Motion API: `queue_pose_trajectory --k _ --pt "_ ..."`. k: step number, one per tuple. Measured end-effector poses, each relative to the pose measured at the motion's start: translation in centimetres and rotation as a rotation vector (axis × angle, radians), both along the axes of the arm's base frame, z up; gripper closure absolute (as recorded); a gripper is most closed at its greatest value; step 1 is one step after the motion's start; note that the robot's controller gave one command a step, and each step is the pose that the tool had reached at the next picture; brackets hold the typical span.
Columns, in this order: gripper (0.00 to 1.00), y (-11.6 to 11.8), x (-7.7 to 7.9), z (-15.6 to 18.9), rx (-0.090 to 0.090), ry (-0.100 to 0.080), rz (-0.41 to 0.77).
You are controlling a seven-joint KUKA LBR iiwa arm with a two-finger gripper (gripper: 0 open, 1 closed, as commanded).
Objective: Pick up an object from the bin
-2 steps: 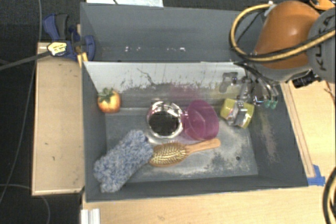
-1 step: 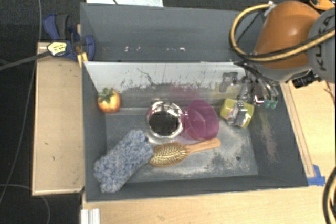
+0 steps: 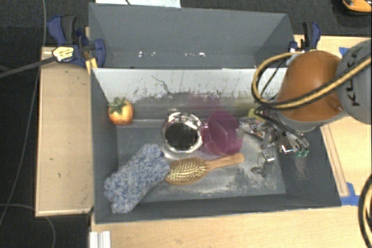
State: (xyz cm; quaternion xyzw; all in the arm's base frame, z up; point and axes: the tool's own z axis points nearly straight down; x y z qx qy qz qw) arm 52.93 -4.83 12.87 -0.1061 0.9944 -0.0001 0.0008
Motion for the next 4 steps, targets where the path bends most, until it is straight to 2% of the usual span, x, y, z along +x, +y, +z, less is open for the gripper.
queue_pose_trajectory --k 1,2,3,4 --pt "0.0 4.8 5.1 -0.7 0.0 -0.011 0.197" --pt "0.0 4.4 -2.3 -6.0 -0.001 0.002 0.658" --pt "1.0 6.6 -1.8 -5.8 -0.001 -0.014 0.153" --pt "1.0 6.6 -1.8 -5.7 -0.001 -0.014 0.155"
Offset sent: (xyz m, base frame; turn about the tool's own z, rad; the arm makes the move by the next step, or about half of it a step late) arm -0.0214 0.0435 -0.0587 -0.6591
